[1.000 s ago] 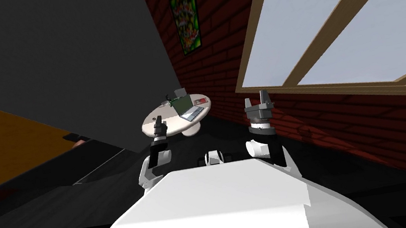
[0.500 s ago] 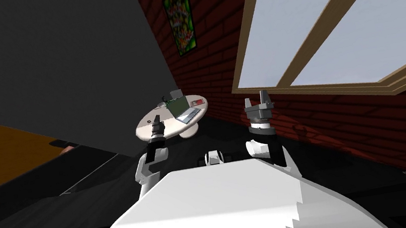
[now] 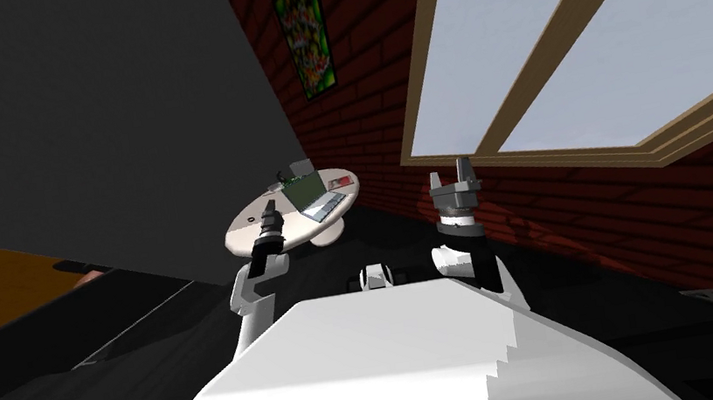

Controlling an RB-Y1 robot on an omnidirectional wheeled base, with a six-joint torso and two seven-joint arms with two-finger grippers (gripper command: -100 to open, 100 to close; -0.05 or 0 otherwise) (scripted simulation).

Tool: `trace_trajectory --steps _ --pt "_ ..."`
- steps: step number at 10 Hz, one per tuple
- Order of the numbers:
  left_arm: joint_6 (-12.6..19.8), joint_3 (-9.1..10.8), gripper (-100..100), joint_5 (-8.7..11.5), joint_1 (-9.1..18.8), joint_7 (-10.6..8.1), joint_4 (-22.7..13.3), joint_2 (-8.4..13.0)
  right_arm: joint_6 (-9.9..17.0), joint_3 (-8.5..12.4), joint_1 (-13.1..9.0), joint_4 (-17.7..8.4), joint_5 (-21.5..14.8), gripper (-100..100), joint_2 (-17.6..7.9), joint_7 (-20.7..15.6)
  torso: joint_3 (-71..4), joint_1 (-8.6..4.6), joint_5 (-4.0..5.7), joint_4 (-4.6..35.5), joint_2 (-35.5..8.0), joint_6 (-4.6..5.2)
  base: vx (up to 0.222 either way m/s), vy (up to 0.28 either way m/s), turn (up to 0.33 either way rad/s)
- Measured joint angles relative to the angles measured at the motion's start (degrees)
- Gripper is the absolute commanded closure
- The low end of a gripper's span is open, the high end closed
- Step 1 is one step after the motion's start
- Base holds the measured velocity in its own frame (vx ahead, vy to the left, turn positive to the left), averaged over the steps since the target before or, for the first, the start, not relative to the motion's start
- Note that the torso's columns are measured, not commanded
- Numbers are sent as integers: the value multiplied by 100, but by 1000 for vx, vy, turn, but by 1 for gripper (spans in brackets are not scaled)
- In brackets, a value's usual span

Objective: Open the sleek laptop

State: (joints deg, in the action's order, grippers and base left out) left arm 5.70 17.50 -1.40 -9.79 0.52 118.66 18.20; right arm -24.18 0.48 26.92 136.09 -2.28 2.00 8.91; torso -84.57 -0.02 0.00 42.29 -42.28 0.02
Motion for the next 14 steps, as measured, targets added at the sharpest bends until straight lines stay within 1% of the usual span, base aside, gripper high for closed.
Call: trace_trajectory --steps 1,2,3,4,5,6,8,9,10,11,12,14 --pt "159 45 -100 6 51 3 -16 39 0 0 0 0 0 0 0 0 3 6 -1 1 -5 -3 59 -66 -104" --pt "344 144 -100 38 154 -13 -40 149 0 0 0 0 0 0 0 0 -1 2 0 0 1 -1 47 -60 -46" --pt "512 193 -100 44 217 -18 -83 192 0 0 0 0 0 0 0 0 1 4 -1 0 -2 -3 58 -66 -100" --pt "695 300 -100 89 283 -37 -98 312 0 0 0 0 0 0 0 0 -1 1 0 0 1 -1 51 -52 -49" --pt "859 360 -100 114 311 -52 -119 371 0 0 0 0 0 0 0 0 1 5 -1 0 -2 -3 60 -48 -105" --pt "998 434 -100 114 469 -46 -260 447 0 0 0 0 0 0 0 0 -2 5 -1 -1 3 1 49 -41 -47" --pt "1247 494 -100 124 530 -42 -285 497 0 1 0 0 0 0 -1 0 7 10 -2 3 -12 -4 23 -29 -27" --pt "1406 573 -100 148 615 -44 -315 583 0 0 0 0 0 0 0 0 4 1 0 2 -6 0 39 -33 -65" --pt "1540 617 -100 154 643 -44 -339 610 0 1 0 0 0 0 0 0 0 1 0 -1 1 -2 51 -32 -113" --pt "1716 705 -100 190 759 -47 -405 727 0 0 0 0 0 0 0 0 -5 1 1 -2 7 0 55 -25 -44" --pt "1870 750 -100 194 796 -45 -438 755 0 1 0 0 0 0 -1 0 -4 4 -1 -3 6 -4 63 -42 -88" --pt "2168 890 -100 252 912 -46 -547 906 0 1 0 0 0 0 0 0 1 3 0 0 -3 -3 49 -29 -60"
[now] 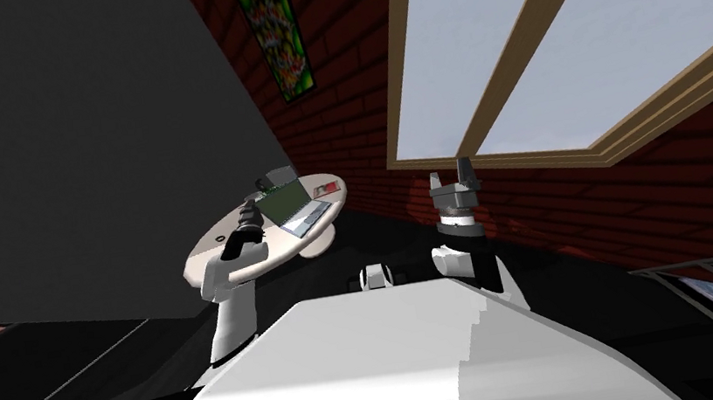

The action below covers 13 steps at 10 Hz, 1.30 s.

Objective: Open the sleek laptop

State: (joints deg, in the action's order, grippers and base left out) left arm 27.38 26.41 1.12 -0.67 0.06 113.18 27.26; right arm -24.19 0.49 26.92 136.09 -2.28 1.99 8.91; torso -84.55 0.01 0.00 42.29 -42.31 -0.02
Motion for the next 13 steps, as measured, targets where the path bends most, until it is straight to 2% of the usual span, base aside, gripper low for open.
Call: trace_trajectory --steps 1,3,13 --pt "172 100 -100 71 75 -6 -69 140 0 0 0 0 0 0 0 0 1 1 0 1 -1 2 41 -15 -43" --pt "425 143 -100 50 130 7 -108 144 0 0 0 0 0 0 0 0 5 6 -2 2 -7 0 25 -1 -45" --pt "2003 730 -100 334 618 87 -654 748 0 0 0 0 0 0 0 0 0 -1 0 0 1 0 40 8 -59"
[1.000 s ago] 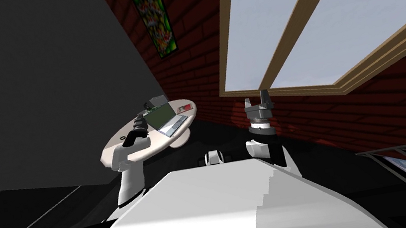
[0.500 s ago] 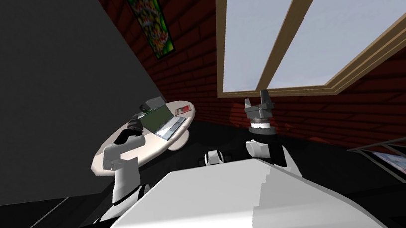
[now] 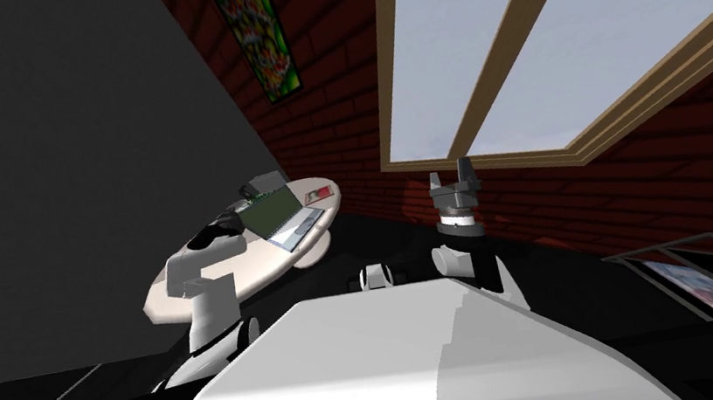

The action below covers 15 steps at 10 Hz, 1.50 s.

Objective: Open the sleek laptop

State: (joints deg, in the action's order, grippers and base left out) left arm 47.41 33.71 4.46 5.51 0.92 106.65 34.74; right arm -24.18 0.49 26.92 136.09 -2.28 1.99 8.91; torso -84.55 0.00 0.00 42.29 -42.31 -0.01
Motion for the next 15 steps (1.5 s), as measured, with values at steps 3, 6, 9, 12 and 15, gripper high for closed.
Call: trace_trajectory --steps 3,6,9,12,15 --pt "454 162 -100 73 130 37 -227 148 0 0 0 0 0 0 0 0 -2 3 0 0 3 1 32 25 -52" --pt "893 316 -100 181 197 81 -372 286 0 0 0 0 0 0 0 0 0 0 0 0 0 0 28 30 -52" --pt "1333 450 -100 239 301 113 -528 403 0 0 0 0 0 0 0 0 -2 1 0 -1 3 2 27 30 -40" --pt "1696 583 -100 328 338 156 -658 503 0 0 0 0 0 0 0 0 -1 -1 0 0 1 1 26 32 -45" --pt "2112 710 -100 408 419 190 -768 639 0 0 0 0 0 0 0 0 0 -1 1 0 0 2 23 30 -51"
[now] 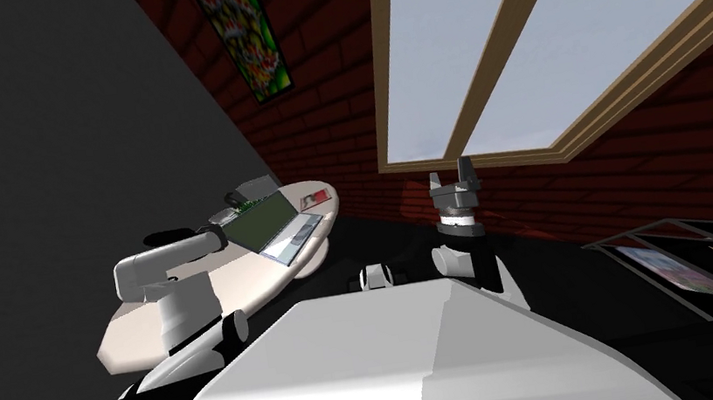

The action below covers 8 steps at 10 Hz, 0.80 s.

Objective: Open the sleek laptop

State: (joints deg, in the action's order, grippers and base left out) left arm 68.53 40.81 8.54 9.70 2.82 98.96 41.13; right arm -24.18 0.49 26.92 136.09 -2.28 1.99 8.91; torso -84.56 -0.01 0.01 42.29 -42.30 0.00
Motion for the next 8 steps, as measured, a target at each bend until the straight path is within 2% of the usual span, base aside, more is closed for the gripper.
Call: trace_trajectory --steps 6,8 --pt "837 276 -100 181 183 89 -314 364 0 0 0 0 0 0 0 0 -7 12 -3 -3 10 -1 25 30 -41" --pt "957 325 -100 216 206 113 -367 431 0 0 0 0 0 0 0 0 -2 5 -4 -2 3 0 22 28 5"
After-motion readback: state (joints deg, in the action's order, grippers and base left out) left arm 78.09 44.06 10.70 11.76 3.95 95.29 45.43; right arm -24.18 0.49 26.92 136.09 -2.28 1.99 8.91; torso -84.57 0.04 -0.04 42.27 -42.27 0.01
